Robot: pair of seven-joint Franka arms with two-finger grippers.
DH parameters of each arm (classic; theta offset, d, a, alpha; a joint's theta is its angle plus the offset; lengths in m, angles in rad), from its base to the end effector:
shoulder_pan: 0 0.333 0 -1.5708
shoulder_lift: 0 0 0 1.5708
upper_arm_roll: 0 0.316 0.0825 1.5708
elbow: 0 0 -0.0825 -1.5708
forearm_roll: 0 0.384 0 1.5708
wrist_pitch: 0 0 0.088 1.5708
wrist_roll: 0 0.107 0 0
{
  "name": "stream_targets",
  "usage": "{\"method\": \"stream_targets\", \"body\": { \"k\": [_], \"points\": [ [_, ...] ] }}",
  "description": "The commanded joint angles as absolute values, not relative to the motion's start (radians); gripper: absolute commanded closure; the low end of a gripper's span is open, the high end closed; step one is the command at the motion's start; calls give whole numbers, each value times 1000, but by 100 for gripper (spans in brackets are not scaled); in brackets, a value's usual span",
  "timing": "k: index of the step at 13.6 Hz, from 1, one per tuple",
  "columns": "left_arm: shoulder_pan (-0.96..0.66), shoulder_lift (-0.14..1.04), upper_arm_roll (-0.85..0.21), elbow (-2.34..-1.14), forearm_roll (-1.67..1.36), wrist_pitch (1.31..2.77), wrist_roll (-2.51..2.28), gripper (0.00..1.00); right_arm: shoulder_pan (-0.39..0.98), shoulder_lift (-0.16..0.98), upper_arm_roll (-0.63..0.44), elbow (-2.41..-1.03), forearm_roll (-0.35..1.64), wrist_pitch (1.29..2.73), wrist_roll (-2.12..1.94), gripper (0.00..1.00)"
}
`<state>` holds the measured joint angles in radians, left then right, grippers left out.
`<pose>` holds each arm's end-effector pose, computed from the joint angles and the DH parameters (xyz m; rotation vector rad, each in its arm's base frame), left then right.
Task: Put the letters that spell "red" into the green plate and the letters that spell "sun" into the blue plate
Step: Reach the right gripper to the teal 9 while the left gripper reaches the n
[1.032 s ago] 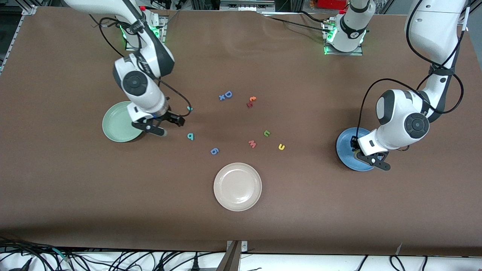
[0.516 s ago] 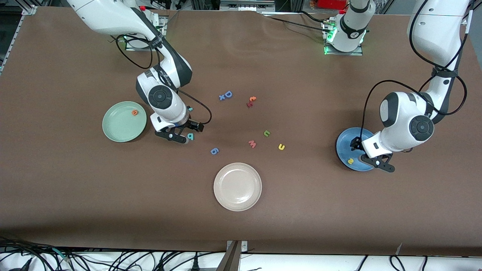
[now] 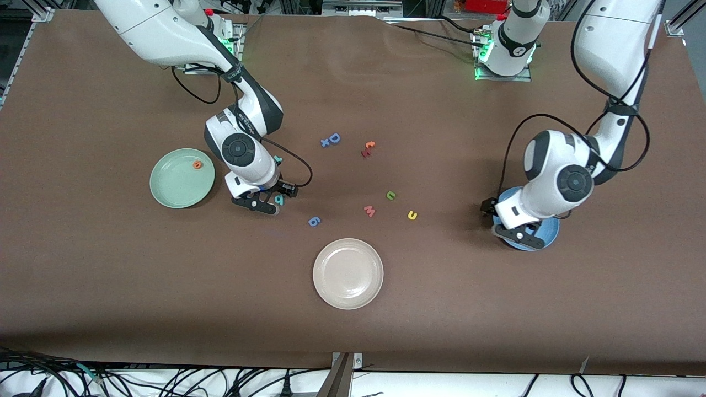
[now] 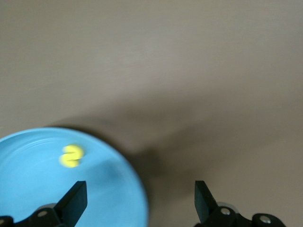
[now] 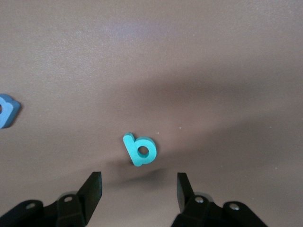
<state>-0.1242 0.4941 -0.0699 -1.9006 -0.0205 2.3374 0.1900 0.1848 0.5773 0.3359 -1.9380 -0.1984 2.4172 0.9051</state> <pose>0.6143 -0.1191 0.2352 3.0422 -0.5568 -0.0873 0.5370 0.3000 0.1930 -3.1038 0.4320 0.1239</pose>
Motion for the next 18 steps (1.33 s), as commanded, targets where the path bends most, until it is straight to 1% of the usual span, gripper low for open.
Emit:
{"method": "stream_targets", "body": {
  "k": [1,3,9,12,15,18],
  "points": [
    [-140,500,-121,-1876,-12,2325,166,0,186,615,336,-1916,-225,2422,923,28],
    [-153,509,-158,-1852,-12,2327,164,0,186,620,336,-1916,-239,2430,923,28],
    [-257,621,-164,-1712,-8,2344,126,0,187,627,322,-1916,-259,2433,923,28],
    [-296,652,-163,-1709,-3,2374,72,0,187,627,322,-1916,-255,2433,930,28],
    [-321,696,-161,-1672,2,2411,54,0,187,630,324,-1914,-258,2434,948,28],
    [-350,703,-156,-1672,2,2424,51,0,189,638,324,-1914,-258,2450,948,35]
  ]
}}
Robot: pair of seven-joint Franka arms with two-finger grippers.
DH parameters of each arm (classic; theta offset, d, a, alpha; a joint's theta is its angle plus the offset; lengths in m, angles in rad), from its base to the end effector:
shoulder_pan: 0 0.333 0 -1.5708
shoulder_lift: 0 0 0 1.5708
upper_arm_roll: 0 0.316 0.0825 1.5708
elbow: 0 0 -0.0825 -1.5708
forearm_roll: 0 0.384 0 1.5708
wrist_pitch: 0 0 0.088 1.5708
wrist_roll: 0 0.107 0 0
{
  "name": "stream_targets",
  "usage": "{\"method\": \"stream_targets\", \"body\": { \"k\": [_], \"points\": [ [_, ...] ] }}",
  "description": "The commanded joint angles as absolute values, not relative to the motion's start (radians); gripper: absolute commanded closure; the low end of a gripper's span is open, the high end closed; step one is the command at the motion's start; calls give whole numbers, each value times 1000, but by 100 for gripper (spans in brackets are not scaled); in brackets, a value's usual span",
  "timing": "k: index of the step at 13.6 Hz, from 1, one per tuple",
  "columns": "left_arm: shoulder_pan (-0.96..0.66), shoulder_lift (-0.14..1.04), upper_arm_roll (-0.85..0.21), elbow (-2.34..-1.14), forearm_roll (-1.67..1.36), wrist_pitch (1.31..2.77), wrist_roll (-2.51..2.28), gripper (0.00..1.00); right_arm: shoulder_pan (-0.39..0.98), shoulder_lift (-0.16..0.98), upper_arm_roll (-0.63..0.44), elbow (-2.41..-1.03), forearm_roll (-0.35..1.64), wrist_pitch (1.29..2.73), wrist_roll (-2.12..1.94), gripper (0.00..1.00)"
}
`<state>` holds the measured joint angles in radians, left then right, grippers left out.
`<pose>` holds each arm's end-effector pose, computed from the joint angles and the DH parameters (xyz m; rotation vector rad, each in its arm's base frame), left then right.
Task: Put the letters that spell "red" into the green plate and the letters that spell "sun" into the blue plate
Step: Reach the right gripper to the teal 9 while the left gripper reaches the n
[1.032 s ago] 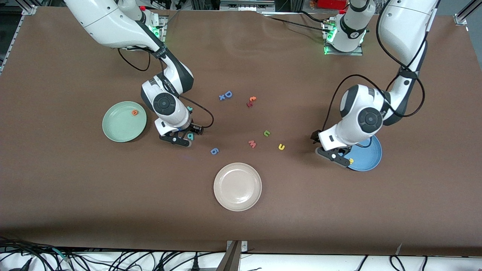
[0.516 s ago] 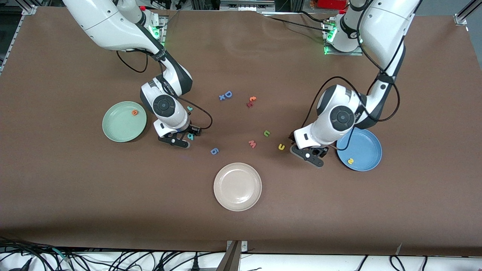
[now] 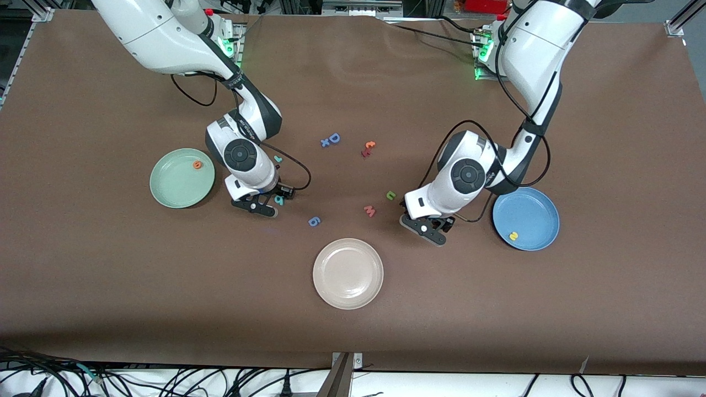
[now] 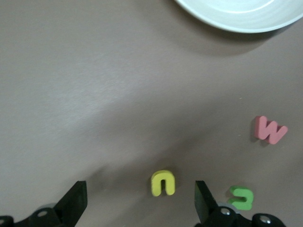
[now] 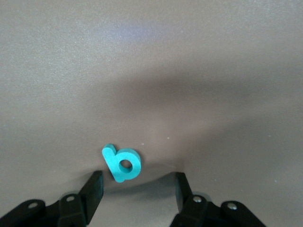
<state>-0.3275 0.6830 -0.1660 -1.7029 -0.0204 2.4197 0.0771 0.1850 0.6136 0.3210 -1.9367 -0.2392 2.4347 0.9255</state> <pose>0.6037 -0.3118 0.2045 2.9177 -0.7710 0.0253 0.5376 0.2923 0.1721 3.0897 -0.4335 -0.1226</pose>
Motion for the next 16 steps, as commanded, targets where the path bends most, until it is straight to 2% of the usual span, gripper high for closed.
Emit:
{"method": "stream_targets", "body": {
  "k": [1,4,5,10,13,14,15,16],
  "points": [
    [-351,712,-155,-1672,3,2424,51,0,189,638,324,-1914,-258,2451,950,35],
    [-360,721,-156,-1675,90,2427,9,1,189,638,324,-1914,-258,2451,950,56],
    [-360,724,-156,-1674,112,2427,-9,1,189,638,324,-1914,-258,2451,950,57],
    [-374,747,-156,-1683,117,2441,-17,1,187,638,324,-1914,-258,2450,950,81],
    [-377,750,-156,-1681,118,2441,-17,9,189,638,322,-1914,-258,2450,960,82],
    [-377,750,-156,-1683,118,2441,-17,14,187,638,324,-1914,-259,2450,960,79],
    [-377,750,-156,-1684,126,2439,-26,22,187,637,324,-1914,-259,2451,960,69],
    [-377,750,-156,-1686,138,2439,-31,22,189,634,324,-1910,-259,2451,960,69]
  ]
}}
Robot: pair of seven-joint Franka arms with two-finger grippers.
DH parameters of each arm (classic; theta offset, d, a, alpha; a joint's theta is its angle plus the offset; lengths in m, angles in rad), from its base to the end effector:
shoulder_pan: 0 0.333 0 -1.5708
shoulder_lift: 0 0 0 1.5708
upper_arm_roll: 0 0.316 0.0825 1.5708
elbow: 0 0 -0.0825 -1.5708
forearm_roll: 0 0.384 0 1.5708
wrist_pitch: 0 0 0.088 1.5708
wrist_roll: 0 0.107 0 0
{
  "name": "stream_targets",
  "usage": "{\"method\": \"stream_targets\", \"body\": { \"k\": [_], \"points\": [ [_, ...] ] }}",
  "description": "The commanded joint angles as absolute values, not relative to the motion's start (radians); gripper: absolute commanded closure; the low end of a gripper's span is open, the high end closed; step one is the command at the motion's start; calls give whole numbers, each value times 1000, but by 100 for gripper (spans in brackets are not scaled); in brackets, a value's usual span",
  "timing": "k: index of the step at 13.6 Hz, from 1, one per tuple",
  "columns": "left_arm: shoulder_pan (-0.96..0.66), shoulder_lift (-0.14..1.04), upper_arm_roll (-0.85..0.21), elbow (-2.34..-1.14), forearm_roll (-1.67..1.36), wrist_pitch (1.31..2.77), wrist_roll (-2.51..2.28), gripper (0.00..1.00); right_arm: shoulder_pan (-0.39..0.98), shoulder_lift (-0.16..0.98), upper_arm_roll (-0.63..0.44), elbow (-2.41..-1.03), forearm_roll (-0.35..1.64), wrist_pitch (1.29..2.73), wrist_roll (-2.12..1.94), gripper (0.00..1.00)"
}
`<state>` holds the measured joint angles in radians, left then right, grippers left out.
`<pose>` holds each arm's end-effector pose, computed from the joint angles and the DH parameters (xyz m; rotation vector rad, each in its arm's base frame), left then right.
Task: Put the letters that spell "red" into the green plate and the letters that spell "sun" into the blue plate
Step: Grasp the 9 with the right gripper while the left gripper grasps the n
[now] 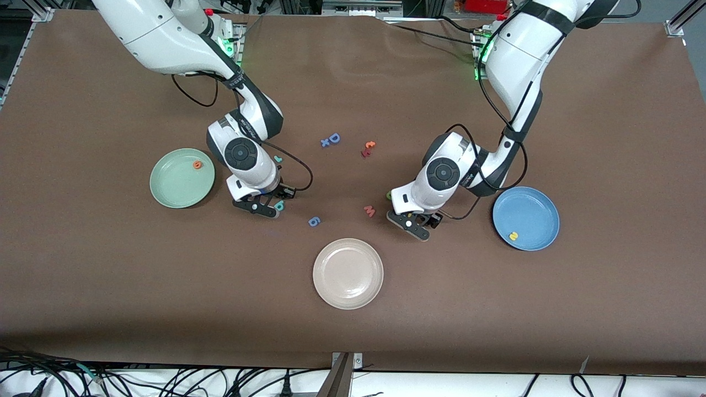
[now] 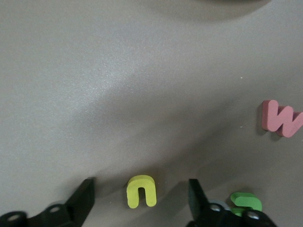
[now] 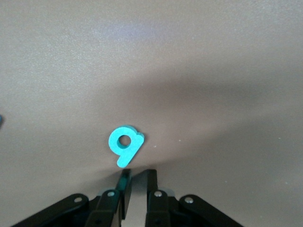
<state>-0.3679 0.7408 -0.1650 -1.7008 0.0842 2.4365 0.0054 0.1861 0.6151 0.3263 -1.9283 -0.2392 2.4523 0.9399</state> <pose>0.5854 -0.3330 0.1681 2.9656 -0.8519 -0.0130 0.5404 0.2977 0.1763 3.1069 -0.4528 -0.0968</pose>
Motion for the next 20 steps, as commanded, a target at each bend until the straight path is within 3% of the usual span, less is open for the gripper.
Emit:
{"method": "stream_targets", "body": {
  "k": [1,2,13,14,16,20],
  "points": [
    [-376,750,-156,-1686,143,2439,-31,23,187,634,324,-1905,-261,2451,959,64],
    [-376,750,-156,-1687,143,2439,-31,29,189,634,324,-1904,-261,2456,957,62],
    [-383,742,-156,-1689,143,2434,-75,53,179,670,322,-1870,-319,2540,951,62],
    [-383,742,-156,-1689,143,2434,-75,59,178,672,322,-1870,-321,2542,951,60],
    [-383,741,-156,-1693,143,2434,-90,59,176,672,322,-1871,-319,2542,951,47],
    [-385,739,-156,-1695,143,2434,-103,63,176,673,322,-1871,-319,2540,951,47]
  ]
}}
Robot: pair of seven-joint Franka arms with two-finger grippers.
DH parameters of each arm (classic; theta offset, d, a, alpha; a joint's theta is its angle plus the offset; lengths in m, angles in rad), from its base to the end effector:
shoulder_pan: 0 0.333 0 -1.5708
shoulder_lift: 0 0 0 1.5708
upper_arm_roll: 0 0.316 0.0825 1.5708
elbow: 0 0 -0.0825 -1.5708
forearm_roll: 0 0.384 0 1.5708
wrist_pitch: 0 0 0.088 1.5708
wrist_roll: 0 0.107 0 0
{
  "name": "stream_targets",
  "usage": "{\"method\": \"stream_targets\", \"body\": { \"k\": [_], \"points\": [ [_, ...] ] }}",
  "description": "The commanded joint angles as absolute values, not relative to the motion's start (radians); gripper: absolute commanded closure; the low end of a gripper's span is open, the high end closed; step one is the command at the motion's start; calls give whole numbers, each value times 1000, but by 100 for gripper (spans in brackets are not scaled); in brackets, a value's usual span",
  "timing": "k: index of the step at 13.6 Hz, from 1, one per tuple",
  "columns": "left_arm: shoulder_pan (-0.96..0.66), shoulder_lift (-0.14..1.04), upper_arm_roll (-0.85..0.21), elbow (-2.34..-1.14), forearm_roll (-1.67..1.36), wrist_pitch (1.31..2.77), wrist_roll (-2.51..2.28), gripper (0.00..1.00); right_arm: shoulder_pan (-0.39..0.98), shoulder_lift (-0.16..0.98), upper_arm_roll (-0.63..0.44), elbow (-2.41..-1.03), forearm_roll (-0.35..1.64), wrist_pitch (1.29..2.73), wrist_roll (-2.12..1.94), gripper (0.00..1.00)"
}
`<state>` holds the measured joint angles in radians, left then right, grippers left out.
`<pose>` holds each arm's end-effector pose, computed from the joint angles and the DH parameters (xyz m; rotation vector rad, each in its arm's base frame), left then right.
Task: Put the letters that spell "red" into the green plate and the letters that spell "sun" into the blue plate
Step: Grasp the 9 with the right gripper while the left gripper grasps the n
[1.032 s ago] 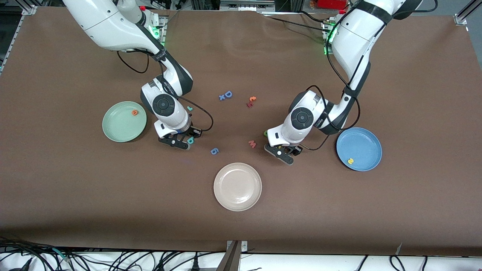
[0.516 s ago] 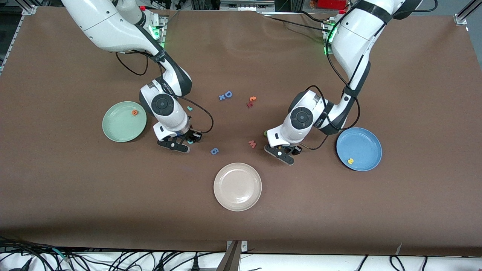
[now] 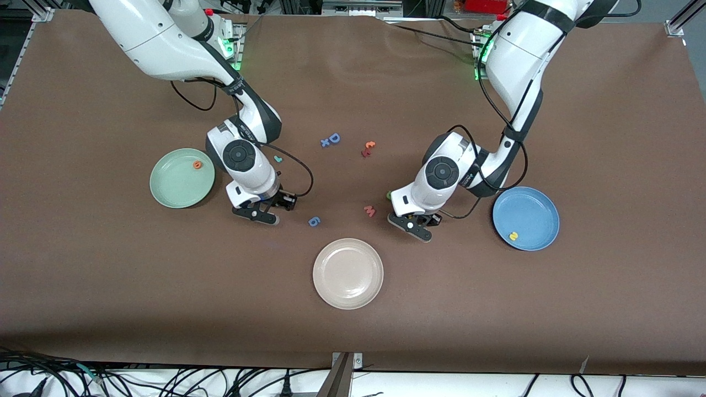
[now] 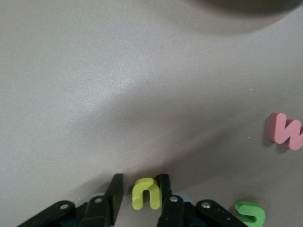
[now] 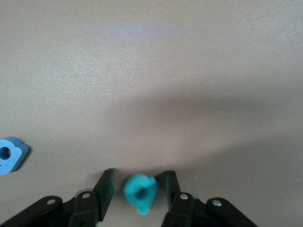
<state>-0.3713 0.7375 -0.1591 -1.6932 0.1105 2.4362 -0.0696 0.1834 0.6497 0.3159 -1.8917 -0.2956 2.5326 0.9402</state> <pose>0.5889 -0.3329 0.1729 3.0063 -0.7722 0.0095 0.5587 0.2986 0.1752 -3.0772 0.4083 -0.0285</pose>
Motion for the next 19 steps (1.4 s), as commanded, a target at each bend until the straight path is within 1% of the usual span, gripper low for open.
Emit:
{"method": "stream_targets", "body": {
  "k": [1,2,3,6,7,9,12,16,19],
  "points": [
    [-385,739,-156,-1695,143,2434,-103,63,176,673,322,-1871,-321,2539,951,47],
    [-385,739,-158,-1694,143,2433,-103,67,176,673,322,-1873,-319,2537,951,48],
    [-384,738,-158,-1694,143,2431,-103,67,176,673,322,-1873,-321,2537,953,50],
    [-380,730,-158,-1692,143,2422,-103,70,176,673,322,-1875,-319,2536,956,74],
    [-379,729,-158,-1690,143,2421,-103,70,176,673,322,-1875,-319,2536,957,78],
    [-377,729,-158,-1690,143,2421,-103,73,175,673,322,-1873,-319,2533,960,89],
    [-376,726,-158,-1690,143,2421,-101,75,163,666,322,-1875,-318,2525,947,89],
    [-368,715,-158,-1677,143,2379,-94,76,95,571,328,-1871,-290,2326,867,89],
    [-351,686,-156,-1672,144,2330,-91,76,37,484,322,-1874,-146,2183,659,89]
  ]
}}
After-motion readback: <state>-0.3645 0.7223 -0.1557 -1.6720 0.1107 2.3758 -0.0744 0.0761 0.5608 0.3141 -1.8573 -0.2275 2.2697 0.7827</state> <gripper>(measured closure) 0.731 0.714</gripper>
